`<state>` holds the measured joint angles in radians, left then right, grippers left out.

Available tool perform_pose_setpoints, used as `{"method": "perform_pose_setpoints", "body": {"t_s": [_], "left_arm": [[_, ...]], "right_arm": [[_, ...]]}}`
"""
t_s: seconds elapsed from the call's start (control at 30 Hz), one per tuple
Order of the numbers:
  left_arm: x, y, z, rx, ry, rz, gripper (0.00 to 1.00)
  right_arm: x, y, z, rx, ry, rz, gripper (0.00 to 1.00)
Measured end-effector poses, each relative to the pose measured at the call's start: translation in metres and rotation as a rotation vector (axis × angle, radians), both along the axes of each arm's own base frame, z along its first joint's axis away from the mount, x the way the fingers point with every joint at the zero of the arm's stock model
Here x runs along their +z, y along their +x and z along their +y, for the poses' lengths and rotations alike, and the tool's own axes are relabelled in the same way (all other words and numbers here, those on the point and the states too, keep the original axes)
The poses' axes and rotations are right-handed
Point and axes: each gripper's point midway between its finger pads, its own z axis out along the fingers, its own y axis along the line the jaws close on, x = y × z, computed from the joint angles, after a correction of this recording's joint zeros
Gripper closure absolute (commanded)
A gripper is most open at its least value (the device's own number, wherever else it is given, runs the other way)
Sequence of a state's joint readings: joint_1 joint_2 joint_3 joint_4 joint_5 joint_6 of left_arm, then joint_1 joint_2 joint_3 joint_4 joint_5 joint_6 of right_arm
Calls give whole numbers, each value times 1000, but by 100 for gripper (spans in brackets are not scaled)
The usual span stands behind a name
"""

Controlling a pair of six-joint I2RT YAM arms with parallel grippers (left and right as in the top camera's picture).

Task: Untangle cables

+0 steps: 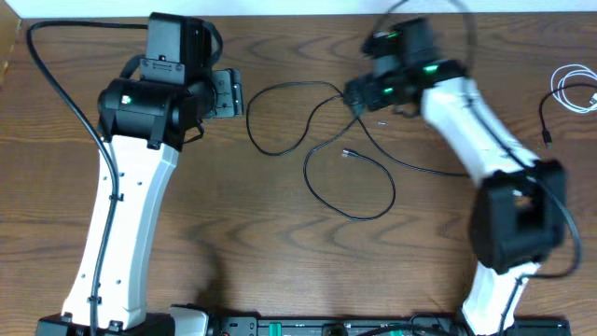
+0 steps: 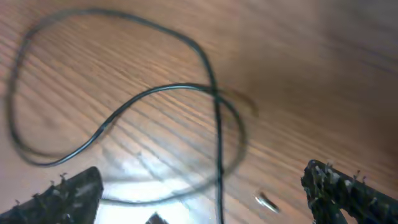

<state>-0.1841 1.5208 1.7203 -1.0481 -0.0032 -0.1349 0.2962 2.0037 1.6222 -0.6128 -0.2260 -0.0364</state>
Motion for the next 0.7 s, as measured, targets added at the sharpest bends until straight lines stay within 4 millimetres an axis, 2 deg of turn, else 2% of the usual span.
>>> {"method": "perform_pose_setpoints", "body": {"t_s": [0.03,0.1,0.23,0.3,0.43,0.57,0.7], "left_arm": [[0,0,1,3,0,0,27],[-1,-1,2,4,1,5,26],[-2,-2,2,4,2,11,26],[-2,-2,2,4,2,13,26],[-3,-3,2,4,3,17,26],[-3,-3,2,4,3,18,26],[-5,-3,2,4,4,24,27]], "right_arm": [[-17,0,14,16,-55,-5,1],[-36,-2,27,35,-108,-4,4],[-69,-6,30,47,-179,31,19],[-89,-8,27,57,-209,62,23],[-103,-11,26,77,-225,84,31],[-104,-14,25,87,-233,94,43],[-108,-19,23,95,-245,118,45]]}}
